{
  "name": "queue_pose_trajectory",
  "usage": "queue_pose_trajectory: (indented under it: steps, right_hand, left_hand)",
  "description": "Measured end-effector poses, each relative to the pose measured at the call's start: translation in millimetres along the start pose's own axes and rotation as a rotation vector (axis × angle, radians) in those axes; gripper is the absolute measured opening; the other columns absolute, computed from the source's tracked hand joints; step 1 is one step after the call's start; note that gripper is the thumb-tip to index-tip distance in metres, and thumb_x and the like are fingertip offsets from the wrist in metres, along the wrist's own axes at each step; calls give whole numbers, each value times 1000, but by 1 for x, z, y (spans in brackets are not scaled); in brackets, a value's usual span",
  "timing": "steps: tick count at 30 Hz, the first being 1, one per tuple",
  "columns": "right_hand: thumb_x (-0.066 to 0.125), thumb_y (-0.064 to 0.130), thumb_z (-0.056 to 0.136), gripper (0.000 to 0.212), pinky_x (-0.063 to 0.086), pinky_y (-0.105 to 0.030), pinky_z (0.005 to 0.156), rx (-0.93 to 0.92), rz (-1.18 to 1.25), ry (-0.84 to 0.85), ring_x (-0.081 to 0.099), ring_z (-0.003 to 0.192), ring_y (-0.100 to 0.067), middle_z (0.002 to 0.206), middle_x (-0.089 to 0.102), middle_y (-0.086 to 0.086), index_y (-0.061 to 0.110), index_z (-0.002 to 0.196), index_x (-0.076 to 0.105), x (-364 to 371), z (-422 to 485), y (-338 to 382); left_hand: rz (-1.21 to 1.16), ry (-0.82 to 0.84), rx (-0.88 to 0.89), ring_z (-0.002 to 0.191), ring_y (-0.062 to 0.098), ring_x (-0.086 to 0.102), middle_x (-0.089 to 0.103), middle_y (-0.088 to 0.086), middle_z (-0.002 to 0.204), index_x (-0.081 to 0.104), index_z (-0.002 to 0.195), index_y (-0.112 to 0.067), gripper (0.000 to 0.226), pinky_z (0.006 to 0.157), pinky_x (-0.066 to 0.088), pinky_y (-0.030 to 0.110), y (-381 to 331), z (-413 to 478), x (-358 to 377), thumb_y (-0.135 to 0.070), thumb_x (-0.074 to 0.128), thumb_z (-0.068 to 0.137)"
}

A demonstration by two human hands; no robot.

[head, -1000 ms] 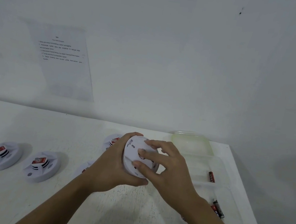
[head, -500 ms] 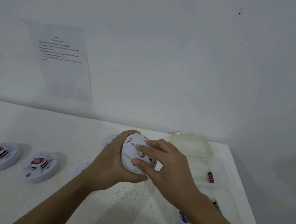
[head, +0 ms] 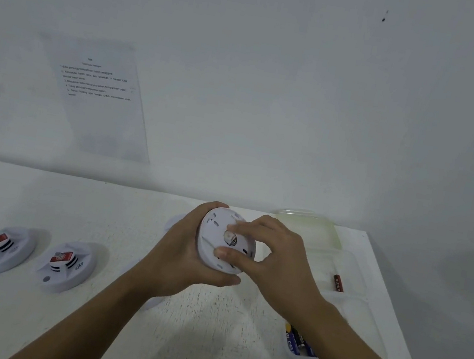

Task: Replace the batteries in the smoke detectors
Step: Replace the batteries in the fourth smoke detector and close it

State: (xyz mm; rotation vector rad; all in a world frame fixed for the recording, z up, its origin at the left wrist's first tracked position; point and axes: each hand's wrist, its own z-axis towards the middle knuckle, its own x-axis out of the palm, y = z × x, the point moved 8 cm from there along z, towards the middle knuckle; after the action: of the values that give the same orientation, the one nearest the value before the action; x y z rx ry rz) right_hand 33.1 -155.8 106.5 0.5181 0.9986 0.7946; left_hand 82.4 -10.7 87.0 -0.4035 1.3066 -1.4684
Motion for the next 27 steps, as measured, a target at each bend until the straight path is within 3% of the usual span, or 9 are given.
queue_pose_trajectory:
  steps: [2, 4, 6, 9, 11, 15, 19, 24, 27]
  right_hand:
    - [83, 54, 70, 43, 51, -18, 76, 17, 10, -45, 62, 92, -4, 92, 67, 20, 28, 104, 76, -2, -3, -1]
    - [84, 56, 68, 48, 53, -22, 76, 22, 28, -68, 64, 93, -5, 93, 68, 18, 26, 105, 77, -3, -6, -1]
    - [84, 55, 67, 53, 52, -21, 77, 36, 44, -60, 62, 95, -7, 94, 66, 16, 25, 110, 76, -4, -7, -2]
    - [82, 56, 69, 57, 49, -18, 81, 37, 8, -12, 59, 99, -9, 98, 59, 16, 28, 119, 73, -6, -7, -3]
    - [80, 57, 70, 59, 47, -15, 81, 34, -14, 20, 57, 99, -9, 97, 56, 15, 31, 123, 71, -8, -7, -4]
    - [80, 53, 73, 56, 49, -18, 78, -48, -24, 38, 59, 97, -10, 98, 60, 14, 25, 121, 72, -12, -6, 1]
    - [81, 48, 76, 52, 48, -15, 81, -81, -13, 55, 59, 102, -7, 102, 62, 17, 25, 122, 71, -12, -6, 5]
    - [69, 66, 74, 56, 37, -12, 85, -54, -102, 22, 53, 102, -1, 99, 57, 25, 34, 120, 71, -12, -3, 10]
    - [70, 72, 72, 58, 31, -10, 84, -30, -153, -45, 49, 99, -3, 96, 56, 20, 35, 116, 72, -13, -3, 12]
  left_hand:
    - [-12, -10, -12, 107, 12, 67, 71, -5, 112, 56, 128, -7, 74, 83, 62, 31, 4, -1, 0, 14, 87, 64]
    - [-7, 6, -1, 107, 5, 66, 69, -17, 112, 55, 126, -18, 78, 79, 58, 17, -2, -3, 3, 6, 91, 61]
    - [-17, 20, 7, 110, 3, 65, 67, -24, 114, 53, 125, -26, 81, 77, 55, 12, -9, -4, 5, -1, 93, 60]
    - [-11, 7, 15, 115, 9, 63, 66, -18, 119, 52, 129, -26, 82, 81, 57, 17, -12, -5, 3, -11, 94, 60]
    - [-22, 2, 6, 116, 9, 63, 65, -17, 121, 51, 130, -26, 82, 83, 59, 20, -11, -5, 1, -7, 93, 62]
    - [-7, 15, 30, 116, 10, 62, 65, -16, 121, 50, 133, -22, 86, 82, 56, 16, -15, -5, -1, -4, 94, 61]
    - [48, 25, 57, 120, 20, 60, 62, -5, 127, 47, 137, -13, 90, 90, 57, 24, -16, -2, -5, -8, 96, 61]
    - [18, -10, 64, 119, 21, 60, 62, -5, 127, 46, 137, -13, 88, 90, 57, 24, -19, -2, -8, -9, 94, 63]
    - [-44, -25, 43, 119, 19, 61, 63, -7, 126, 47, 136, -13, 87, 89, 58, 23, -17, -5, -6, -7, 94, 63]
